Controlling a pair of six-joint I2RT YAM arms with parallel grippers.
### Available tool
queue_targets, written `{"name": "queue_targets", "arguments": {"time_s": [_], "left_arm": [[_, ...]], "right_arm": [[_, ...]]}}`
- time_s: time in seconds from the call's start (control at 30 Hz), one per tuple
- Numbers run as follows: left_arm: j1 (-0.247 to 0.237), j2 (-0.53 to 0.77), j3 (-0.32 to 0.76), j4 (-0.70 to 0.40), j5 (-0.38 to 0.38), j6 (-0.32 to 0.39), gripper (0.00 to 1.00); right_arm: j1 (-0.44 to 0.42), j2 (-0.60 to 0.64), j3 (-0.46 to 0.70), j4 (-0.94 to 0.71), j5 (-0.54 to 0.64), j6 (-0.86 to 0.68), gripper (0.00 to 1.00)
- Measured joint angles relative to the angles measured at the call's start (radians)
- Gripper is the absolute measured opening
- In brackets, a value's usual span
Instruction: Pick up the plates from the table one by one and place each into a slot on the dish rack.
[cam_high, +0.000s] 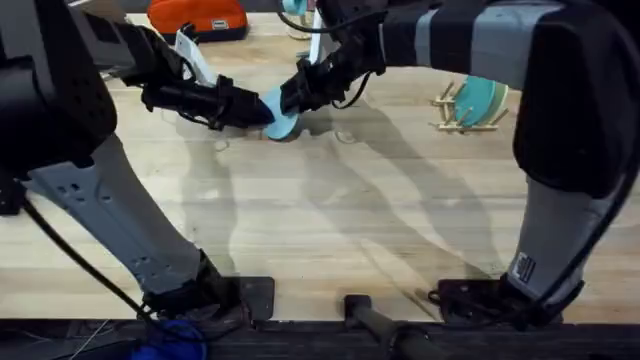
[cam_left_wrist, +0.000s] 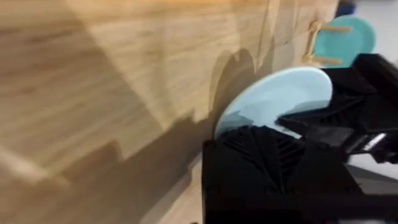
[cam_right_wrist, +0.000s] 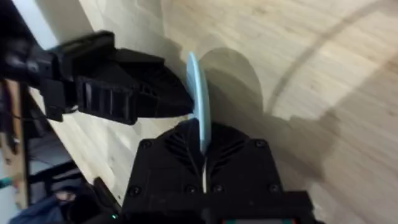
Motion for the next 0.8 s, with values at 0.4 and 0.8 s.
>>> {"name": "queue_targets", "arguments": {"time_s": [0.4, 0.8], "left_arm": [[-0.010, -0.322, -0.005, -0.136, -0.198, 0.031, 0.041], [-0.009, -0.676, -0.005, -0.273, -0.341, 0.039, 0.041]], "right_arm": [[0.007, -0.130, 0.007, -0.089, 0.067, -0.132, 0.031], [0.008, -0.355, 0.011, -0.360, 0.283, -0.297, 0.032]]}}
